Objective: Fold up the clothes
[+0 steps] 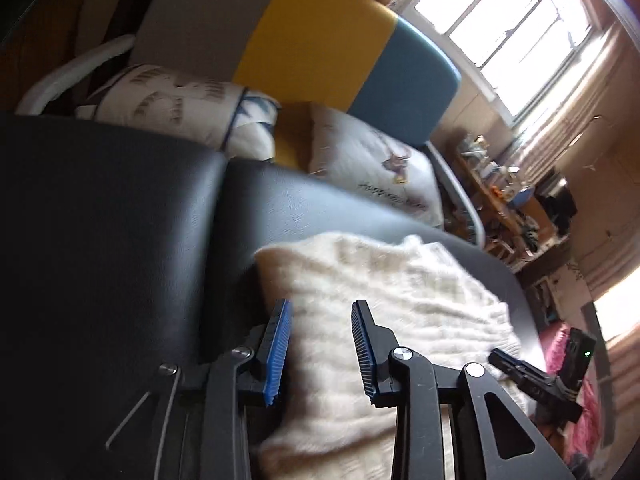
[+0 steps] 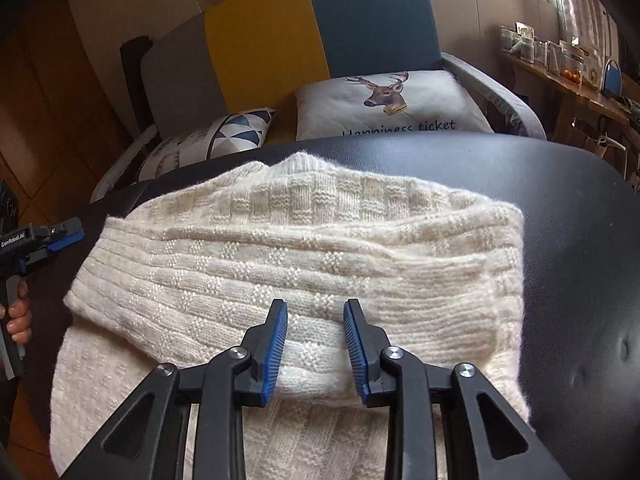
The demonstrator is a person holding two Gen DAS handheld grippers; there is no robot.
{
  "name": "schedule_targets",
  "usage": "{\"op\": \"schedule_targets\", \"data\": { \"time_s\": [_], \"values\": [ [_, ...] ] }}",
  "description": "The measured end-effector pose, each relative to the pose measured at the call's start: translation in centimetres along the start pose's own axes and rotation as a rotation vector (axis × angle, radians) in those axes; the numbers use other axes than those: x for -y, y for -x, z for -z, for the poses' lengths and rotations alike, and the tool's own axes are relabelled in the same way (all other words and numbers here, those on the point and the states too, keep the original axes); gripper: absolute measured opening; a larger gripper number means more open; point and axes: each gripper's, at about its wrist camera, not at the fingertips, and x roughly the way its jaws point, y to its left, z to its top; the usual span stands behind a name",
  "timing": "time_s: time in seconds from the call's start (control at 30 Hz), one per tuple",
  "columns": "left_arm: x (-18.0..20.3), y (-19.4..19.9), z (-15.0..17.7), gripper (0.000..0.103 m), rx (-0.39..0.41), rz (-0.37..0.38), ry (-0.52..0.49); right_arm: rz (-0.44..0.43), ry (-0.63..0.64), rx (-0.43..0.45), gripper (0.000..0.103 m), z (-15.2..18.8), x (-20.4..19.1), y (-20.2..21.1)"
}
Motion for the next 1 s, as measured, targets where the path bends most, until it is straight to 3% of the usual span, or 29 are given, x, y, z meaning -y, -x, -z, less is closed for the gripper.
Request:
{"op": "schedule_targets", "data": {
  "time_s": [0.17,0.23,0.27,0.4,0.57,0.67,0.77,0.83,0.97,1.0],
  "values": [
    [0.6,-4.3,-1.6,0.032,-0.055,-0.085,-0.04,0.113,-0.075,-0.017,0.029,0.2,3.6,-0.6],
    [0.0,-6.5,-1.6,0.032,-0.087,-0.141,-0.032,0.083,-0.106,0.0,0.028,0.8,4.8,-0.8],
    [-0.3,-6.6,-1.1,0.032,-0.052,-0.13,-0.045,0.057,-0.123,0.011,0.028,1.1,5.4,-0.8],
    [1.0,-6.5,0.6,0.032,0.012,-0.207,-0.178,-0.012,-0.17,0.024,0.028,1.2,6.6,-0.5],
    [1.4,-5.0,-0.3,0.033,-0.002,-0.23,-0.114,-0.048,-0.2,0.053,0.029,1.3,7.2,2.4],
    [2.0,-2.3,1.4,0.039,0.037,-0.197,-0.099,-0.05,-0.155,0.053,0.029,1.0,6.8,3.2],
    [2.6,-0.6,3.9,0.049,0.048,-0.175,-0.113,0.007,-0.123,0.018,0.029,0.1,6.6,1.8],
    [2.8,-1.0,5.2,0.052,0.033,-0.198,-0.138,0.054,-0.129,-0.036,0.029,-0.7,7.2,-0.3],
    [1.9,-3.1,6.7,0.063,-0.047,-0.286,-0.156,0.147,-0.096,-0.049,0.031,-1.6,7.4,-2.3],
    [1.9,-2.9,6.7,0.064,-0.022,-0.275,-0.163,0.148,-0.098,-0.047,0.031,-1.5,7.5,-2.4]
  ]
}}
